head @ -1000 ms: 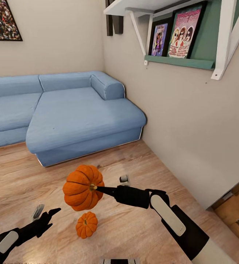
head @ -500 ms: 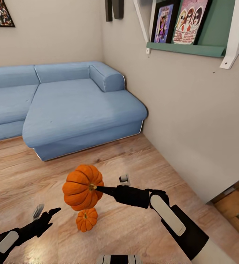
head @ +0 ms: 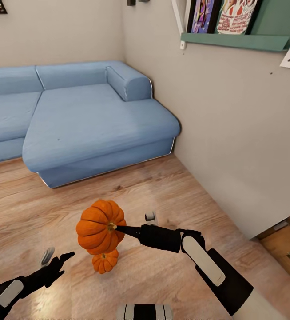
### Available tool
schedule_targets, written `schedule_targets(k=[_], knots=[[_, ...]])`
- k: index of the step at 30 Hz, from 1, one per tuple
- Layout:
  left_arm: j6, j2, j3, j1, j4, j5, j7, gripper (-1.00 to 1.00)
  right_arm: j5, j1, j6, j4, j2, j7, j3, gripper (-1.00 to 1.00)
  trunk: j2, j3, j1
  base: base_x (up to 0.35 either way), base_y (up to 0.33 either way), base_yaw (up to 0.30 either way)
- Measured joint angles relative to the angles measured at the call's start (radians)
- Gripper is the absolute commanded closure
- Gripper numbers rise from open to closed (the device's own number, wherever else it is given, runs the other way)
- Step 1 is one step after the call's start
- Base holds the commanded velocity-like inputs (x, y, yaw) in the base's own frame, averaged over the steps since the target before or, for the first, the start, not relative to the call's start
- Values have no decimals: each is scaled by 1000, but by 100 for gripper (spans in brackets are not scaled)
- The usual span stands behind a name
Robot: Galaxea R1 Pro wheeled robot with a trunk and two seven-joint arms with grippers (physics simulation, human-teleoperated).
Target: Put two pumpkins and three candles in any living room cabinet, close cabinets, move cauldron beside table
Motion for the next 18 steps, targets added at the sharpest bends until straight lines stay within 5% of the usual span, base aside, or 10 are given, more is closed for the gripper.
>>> schedule_targets(k=[18], knots=[[-21,0,-5,0,0,0,-2,-100,2,0,-1,2,1,0,0,100,-4,-70,8,0,0,0]])
